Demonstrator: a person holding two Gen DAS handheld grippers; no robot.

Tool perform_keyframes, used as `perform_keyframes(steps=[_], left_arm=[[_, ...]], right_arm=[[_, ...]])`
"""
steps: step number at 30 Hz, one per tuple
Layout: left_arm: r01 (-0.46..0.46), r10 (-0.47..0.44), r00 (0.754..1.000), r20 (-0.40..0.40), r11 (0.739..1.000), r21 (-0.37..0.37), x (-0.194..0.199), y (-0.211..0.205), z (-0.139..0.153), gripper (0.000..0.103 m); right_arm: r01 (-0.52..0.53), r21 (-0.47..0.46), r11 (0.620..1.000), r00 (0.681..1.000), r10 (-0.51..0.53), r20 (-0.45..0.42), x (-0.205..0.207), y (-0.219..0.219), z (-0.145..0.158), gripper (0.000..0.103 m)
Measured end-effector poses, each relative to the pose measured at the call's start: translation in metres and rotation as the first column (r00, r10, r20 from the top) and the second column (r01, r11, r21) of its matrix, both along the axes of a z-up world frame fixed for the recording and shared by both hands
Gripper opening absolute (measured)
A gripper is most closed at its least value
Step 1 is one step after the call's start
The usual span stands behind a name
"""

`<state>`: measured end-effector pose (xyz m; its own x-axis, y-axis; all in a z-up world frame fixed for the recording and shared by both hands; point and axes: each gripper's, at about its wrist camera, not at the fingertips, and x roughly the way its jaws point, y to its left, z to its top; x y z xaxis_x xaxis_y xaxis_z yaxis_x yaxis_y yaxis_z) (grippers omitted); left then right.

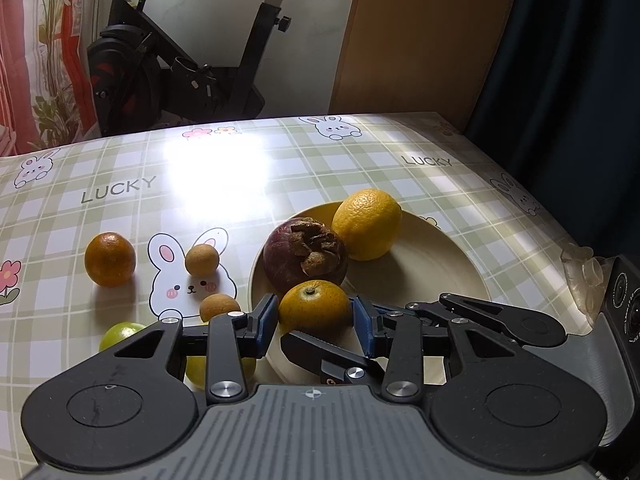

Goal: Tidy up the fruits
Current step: 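Lift the orange fruit with the left tool and carry it over the plate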

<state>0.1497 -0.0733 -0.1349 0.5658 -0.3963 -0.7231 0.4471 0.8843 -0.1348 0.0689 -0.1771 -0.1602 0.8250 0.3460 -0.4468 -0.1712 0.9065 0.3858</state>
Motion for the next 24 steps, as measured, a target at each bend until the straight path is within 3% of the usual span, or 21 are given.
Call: perform_keyframes(steps=[14, 24], left_arm=[[-0.032, 0.033, 0.999, -0.005, 0.999, 0.044, 0.008, -0.008, -0.014, 0.043], [-0.047, 0.047, 0.999, 0.003, 0.999, 0.020, 0.010, -0.005, -0.016, 0.043]], right_arm=[[-0.012, 0.003, 1.000, 0.998, 0.012, -0.060, 0.014, 0.002, -0.009, 0.045], [-0.023, 0.019, 1.000, 0.997, 0.024, -0.070, 0.015, 0.000, -0.012, 0.047]])
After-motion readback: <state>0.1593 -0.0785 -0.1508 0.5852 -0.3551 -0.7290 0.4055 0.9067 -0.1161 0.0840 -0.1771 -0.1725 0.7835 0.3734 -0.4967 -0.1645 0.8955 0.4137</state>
